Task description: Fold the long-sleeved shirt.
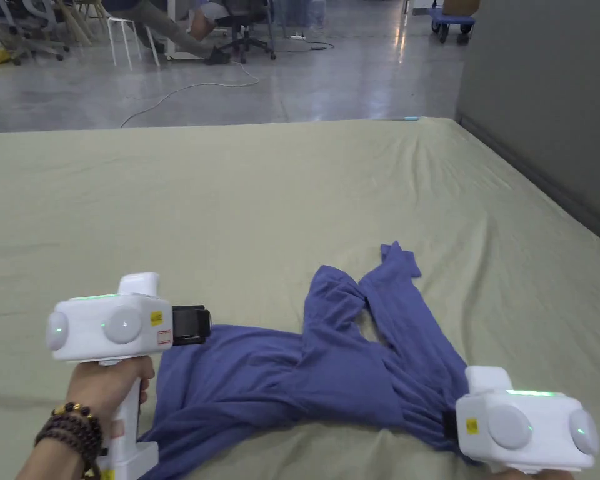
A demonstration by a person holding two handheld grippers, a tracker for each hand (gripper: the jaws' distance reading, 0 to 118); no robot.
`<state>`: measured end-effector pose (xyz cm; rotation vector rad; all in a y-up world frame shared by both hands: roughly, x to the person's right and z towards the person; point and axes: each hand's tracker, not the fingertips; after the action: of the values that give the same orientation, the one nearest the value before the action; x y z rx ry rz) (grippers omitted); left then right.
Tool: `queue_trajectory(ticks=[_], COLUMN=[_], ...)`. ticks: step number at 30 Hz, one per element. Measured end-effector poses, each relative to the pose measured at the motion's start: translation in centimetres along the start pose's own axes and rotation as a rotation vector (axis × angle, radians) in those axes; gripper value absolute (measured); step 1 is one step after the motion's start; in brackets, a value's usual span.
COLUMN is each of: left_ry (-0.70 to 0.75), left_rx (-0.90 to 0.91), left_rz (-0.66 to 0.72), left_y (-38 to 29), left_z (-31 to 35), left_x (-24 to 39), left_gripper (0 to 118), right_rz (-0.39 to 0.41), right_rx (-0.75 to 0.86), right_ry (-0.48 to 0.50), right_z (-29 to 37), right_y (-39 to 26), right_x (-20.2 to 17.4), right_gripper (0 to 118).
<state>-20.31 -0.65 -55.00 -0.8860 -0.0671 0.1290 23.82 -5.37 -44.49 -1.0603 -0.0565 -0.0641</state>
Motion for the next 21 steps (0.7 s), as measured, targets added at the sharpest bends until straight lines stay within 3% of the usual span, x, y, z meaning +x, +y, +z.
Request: queue_trajectory(ticks=[6, 10, 12, 13, 14, 17, 21], left_ry=[0.154, 0.128, 0.107, 0.105, 0.106, 0.039, -0.034], left_rx=[-0.174, -0.178, -0.157, -0.137, -0.12, -0.083, 0.049], left_rz=[-0.149, -0.129, -0.137, -0.168, -0.215, -0.237, -0.237], left_y=[1.8, 1.0, 1.2, 1.2, 1.3, 1.9, 4.1], left_z=[-8.2, -8.2, -6.7, -6.0, -5.3, -2.7, 3.0], left_x=[-0.5, 0.3, 0.8, 1.1, 1.4, 1.6, 1.3], left_gripper=[115, 98, 67, 30, 8, 3, 3], right_rz=[-0.012, 0.004, 0.004, 0.009, 0.019, 0.042, 0.028], right_rx=[-0.017, -0.025, -0.03, -0.035, -0.042, -0.046, 0.124], right_ry=[0.032, 0.031, 0.026, 0.022, 0.018, 0.022, 0.077], right_z=[0.1, -0.2, -0.3, -0.5, -0.4, 1.3, 6.4], right_y=[0.3, 0.4, 0.5, 0.6, 0.8, 1.8, 5.7], right_x=[0.3, 0.1, 0.2, -0.1, -0.2, -0.3, 0.4], right_gripper=[5, 5, 5, 5, 5, 5, 5])
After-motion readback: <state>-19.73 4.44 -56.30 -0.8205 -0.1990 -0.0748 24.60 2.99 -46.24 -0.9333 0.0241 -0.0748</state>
